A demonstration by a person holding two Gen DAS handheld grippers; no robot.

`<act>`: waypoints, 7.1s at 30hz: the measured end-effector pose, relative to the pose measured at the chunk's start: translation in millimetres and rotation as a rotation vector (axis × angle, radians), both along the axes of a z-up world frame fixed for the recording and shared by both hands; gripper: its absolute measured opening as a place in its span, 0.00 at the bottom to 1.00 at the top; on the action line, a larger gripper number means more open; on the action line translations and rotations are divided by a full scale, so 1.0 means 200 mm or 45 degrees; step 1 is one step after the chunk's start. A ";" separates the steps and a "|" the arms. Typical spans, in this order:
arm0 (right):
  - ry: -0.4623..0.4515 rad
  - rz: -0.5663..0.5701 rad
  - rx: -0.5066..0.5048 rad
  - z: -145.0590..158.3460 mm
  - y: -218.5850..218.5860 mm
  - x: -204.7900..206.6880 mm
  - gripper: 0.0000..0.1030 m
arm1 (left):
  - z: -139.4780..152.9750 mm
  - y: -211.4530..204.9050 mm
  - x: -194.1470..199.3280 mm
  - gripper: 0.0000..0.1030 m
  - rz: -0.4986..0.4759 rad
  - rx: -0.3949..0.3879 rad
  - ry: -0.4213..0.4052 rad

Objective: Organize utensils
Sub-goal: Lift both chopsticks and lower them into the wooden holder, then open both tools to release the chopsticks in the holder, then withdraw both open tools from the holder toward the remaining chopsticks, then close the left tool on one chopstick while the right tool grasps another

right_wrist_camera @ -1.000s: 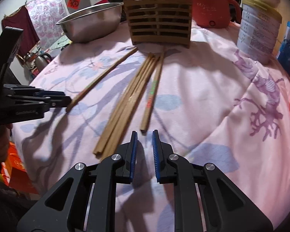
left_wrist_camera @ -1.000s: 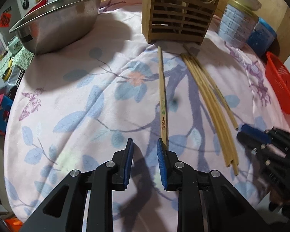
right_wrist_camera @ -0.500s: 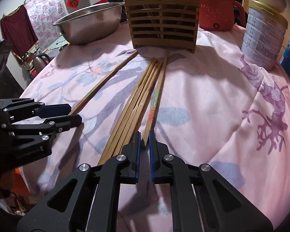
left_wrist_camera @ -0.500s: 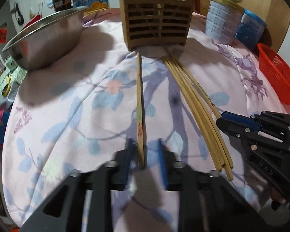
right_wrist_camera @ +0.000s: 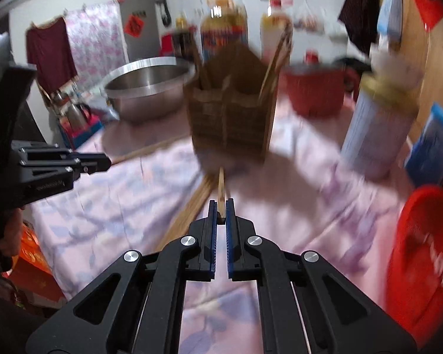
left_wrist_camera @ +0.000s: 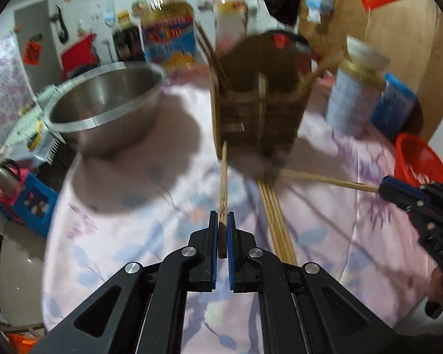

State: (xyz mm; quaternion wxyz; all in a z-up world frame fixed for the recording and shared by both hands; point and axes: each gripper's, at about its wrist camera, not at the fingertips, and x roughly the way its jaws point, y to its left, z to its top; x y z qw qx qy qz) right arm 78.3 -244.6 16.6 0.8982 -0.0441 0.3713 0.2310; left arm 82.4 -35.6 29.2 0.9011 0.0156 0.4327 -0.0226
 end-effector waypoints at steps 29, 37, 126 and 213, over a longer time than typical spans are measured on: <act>-0.179 -0.198 -0.003 0.38 0.06 0.04 0.06 | 0.38 0.22 0.22 0.06 -0.186 -0.126 -0.136; -0.281 -0.133 0.092 0.63 0.07 0.25 0.06 | 0.70 0.15 0.35 0.06 -0.220 -0.124 -0.290; 0.135 -0.278 -0.286 -0.29 0.17 -0.17 0.89 | -0.30 0.26 -0.12 0.94 0.233 0.084 0.251; 0.255 -0.108 -0.250 -0.40 0.04 -0.37 0.32 | -0.51 0.08 -0.21 0.05 -0.140 -0.090 0.206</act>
